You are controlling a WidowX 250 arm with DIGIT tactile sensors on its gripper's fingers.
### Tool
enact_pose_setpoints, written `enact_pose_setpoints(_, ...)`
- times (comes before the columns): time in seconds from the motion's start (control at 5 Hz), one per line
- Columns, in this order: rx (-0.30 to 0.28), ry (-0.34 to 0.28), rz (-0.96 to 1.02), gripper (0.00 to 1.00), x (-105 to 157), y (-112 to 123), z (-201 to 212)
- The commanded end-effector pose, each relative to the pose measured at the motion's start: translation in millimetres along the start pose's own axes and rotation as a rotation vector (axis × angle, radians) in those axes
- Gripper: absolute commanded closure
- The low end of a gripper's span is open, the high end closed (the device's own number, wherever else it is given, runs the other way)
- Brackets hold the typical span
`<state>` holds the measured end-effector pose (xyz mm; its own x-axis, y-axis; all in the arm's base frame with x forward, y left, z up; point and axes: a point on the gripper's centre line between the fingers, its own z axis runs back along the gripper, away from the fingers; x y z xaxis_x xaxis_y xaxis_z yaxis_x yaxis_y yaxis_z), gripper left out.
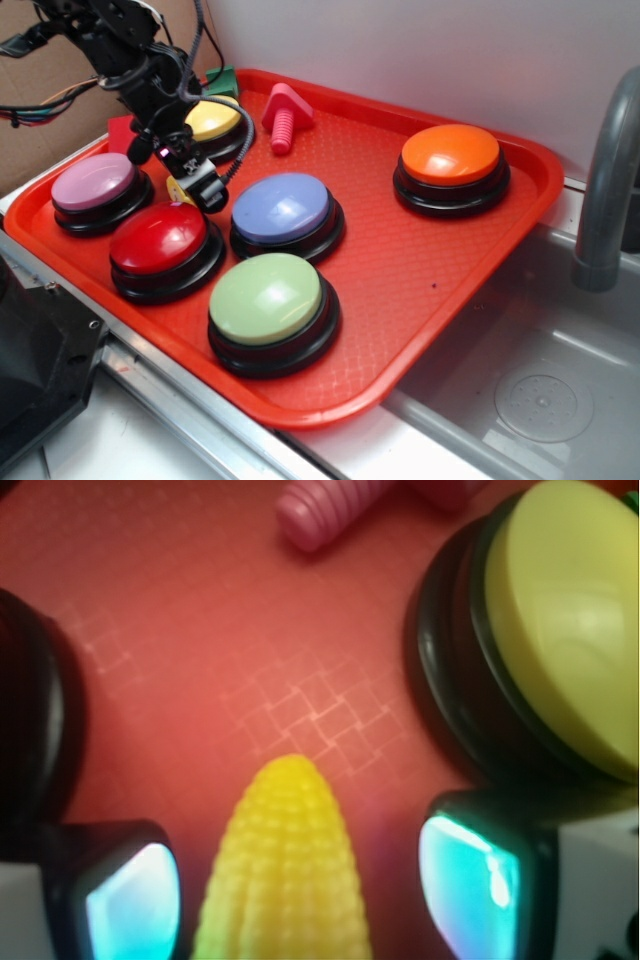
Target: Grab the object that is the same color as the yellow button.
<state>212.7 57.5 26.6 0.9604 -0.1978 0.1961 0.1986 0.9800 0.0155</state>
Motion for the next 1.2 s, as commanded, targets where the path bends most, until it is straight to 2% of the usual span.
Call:
enact_pose_setpoints(0.0, 0.010, 0.004, 0.017, 0.00, 1.9, 9.3, -4.1)
enact_pose_setpoints(0.2, 0.024, 0.023, 0.023, 0.62, 1.2, 8.5, -5.1)
enact_pose_setpoints(0.4, 0.027, 0.025, 0.030, 1.00, 0.8, 7.9, -2.5)
enact_pose_setpoints(0.6, 0.027, 0.034, 0.055, 1.00, 3.3, 7.5, 6.4)
enact_pose_setpoints(0.8, 0.019, 0.087, 0.129, 1.00, 12.8, 8.1, 30.2)
enact_pose_setpoints(1.0, 0.060, 0.123, 0.173, 1.00, 37.0, 2.4, 69.1)
